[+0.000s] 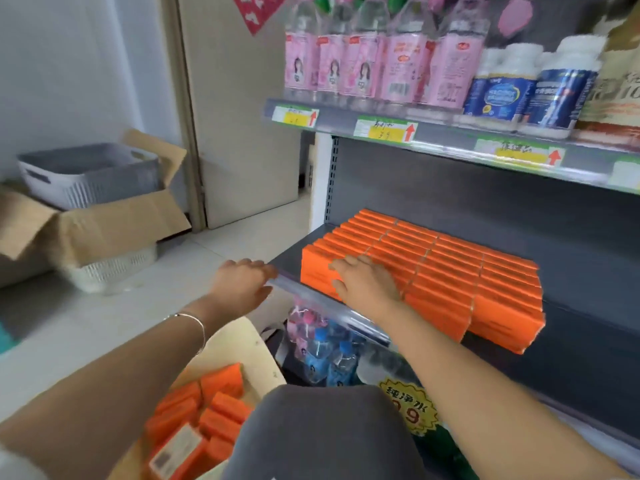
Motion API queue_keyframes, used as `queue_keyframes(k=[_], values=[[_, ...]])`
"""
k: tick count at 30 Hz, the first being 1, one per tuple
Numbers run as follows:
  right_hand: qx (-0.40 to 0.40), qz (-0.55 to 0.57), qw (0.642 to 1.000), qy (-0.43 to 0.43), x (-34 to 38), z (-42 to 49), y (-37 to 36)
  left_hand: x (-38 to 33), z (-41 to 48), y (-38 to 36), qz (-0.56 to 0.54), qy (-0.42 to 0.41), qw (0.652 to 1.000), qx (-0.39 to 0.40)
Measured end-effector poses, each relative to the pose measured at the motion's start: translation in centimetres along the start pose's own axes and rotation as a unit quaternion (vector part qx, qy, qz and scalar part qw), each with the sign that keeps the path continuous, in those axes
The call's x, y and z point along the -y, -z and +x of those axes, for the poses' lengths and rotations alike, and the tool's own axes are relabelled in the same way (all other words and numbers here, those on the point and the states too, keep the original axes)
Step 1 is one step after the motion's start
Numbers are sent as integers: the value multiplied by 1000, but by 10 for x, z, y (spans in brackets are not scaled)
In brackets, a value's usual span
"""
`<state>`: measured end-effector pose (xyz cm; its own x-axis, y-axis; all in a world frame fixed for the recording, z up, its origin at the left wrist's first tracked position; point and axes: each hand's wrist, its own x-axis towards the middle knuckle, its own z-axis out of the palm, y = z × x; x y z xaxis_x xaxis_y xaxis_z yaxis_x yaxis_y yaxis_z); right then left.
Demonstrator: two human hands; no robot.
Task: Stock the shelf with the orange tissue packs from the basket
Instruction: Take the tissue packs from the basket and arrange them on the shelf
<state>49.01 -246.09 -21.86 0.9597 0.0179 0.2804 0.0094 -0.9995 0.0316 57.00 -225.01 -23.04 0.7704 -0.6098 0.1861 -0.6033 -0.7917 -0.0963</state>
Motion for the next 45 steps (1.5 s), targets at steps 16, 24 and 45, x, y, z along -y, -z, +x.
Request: queue_keyframes(k=[16, 24, 45], values=[[345, 48, 918, 191, 142, 72, -186, 123, -105, -191, -71, 201, 951, 224], [441, 50, 875, 195, 159, 97, -283, 114, -89, -294, -104, 171, 931, 305], [475, 126, 871, 4, 184, 55, -462, 93, -76, -430, -81, 46, 938, 334]])
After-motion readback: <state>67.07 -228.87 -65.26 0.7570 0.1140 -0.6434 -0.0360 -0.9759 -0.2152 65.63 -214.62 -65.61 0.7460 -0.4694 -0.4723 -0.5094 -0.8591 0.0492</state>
